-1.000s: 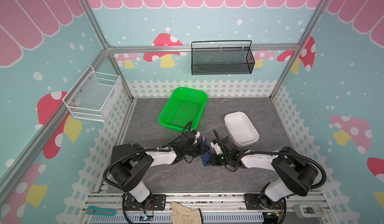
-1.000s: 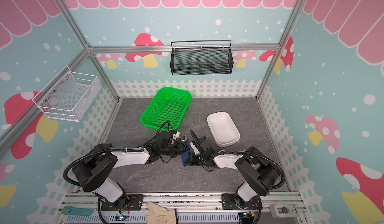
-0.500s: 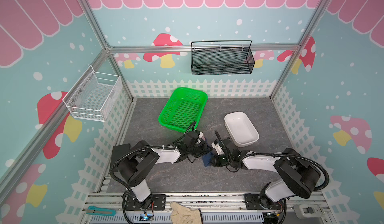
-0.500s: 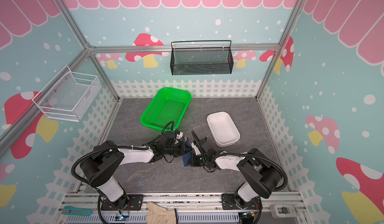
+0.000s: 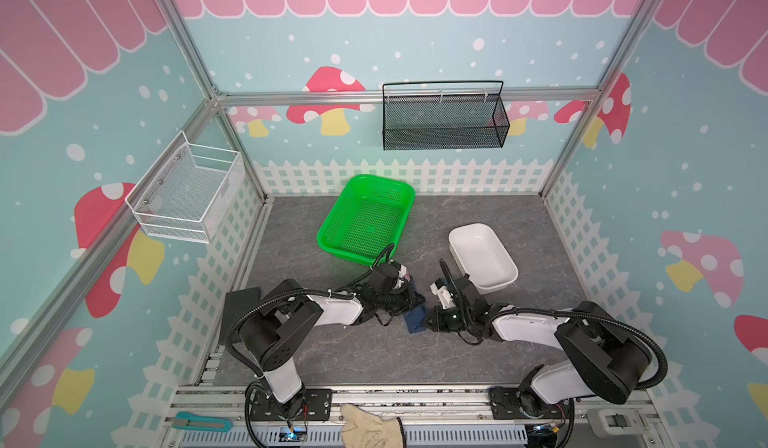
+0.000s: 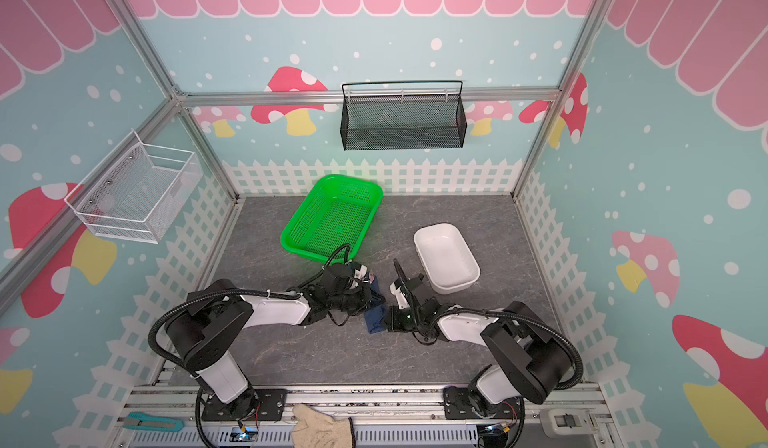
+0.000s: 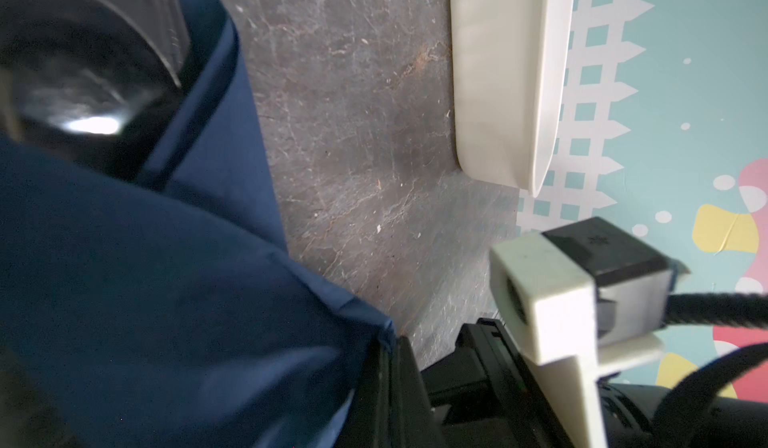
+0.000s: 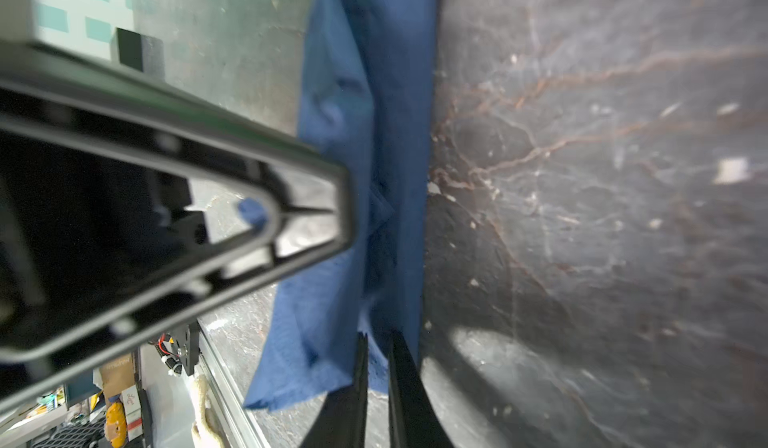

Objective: Place the utensils on the paper napkin and roll it up

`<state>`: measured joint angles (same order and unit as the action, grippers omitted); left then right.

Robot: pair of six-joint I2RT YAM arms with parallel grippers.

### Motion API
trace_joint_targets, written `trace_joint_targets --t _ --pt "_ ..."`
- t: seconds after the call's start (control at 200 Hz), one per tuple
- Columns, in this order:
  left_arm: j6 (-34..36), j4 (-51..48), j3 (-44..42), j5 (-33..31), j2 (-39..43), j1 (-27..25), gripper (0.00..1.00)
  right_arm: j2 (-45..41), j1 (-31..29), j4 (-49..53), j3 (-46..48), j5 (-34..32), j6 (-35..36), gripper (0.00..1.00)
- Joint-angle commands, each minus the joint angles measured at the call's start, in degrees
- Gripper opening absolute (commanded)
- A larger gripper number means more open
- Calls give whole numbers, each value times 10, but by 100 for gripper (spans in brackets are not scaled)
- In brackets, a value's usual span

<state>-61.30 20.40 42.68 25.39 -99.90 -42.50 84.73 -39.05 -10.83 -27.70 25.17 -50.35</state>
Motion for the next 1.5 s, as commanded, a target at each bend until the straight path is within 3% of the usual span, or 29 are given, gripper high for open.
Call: trace_joint_targets --t 0.0,0.655,0.946,1.231,1.491 --pt "2 0 20 0 -13 -6 0 14 1 -18 7 16 4 14" --pt "-1 -8 65 -4 -63 -20 0 22 1 -27 26 10 8 14" --pt "2 -10 71 -3 -79 -21 0 -25 1 -26 41 -7 -14 16" --pt "6 -16 75 -5 -86 -21 0 -116 17 -23 85 -33 -75 32" --pt "8 -17 77 -5 -92 -21 0 -130 18 -61 78 12 -93 48"
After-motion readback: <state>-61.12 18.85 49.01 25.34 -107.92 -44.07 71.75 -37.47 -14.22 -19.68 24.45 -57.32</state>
